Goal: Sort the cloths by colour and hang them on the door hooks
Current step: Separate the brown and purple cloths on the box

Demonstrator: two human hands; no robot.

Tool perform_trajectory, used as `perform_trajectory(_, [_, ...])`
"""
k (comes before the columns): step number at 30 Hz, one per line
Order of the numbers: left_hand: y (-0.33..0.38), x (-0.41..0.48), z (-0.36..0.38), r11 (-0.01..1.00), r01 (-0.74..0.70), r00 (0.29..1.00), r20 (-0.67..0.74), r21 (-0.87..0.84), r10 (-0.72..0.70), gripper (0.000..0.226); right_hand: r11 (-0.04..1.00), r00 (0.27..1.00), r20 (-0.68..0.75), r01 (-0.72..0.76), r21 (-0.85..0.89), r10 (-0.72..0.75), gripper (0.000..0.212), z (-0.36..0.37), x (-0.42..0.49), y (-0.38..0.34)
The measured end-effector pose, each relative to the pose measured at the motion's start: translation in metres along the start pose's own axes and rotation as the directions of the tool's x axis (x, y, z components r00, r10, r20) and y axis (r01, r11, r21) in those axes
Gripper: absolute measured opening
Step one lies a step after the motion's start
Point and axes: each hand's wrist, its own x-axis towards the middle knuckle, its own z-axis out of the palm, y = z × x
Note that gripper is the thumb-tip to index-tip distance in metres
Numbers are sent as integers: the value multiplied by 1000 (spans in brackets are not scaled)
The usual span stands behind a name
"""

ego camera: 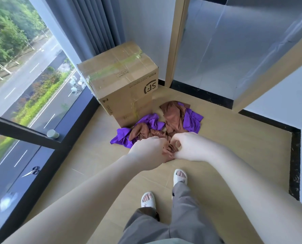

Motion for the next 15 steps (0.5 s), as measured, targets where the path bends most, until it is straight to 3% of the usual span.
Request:
perform_trajectory(7, [-17,47,9,978,164,983,-65,-130,-173,34,989,990,73,124,-76,-119,44,-16,76,19])
perform_trajectory(15, [-53,120,33,898,335,916,-122,-285,-381,27,954,963,162,244,-174,-217,54,-8,182,36])
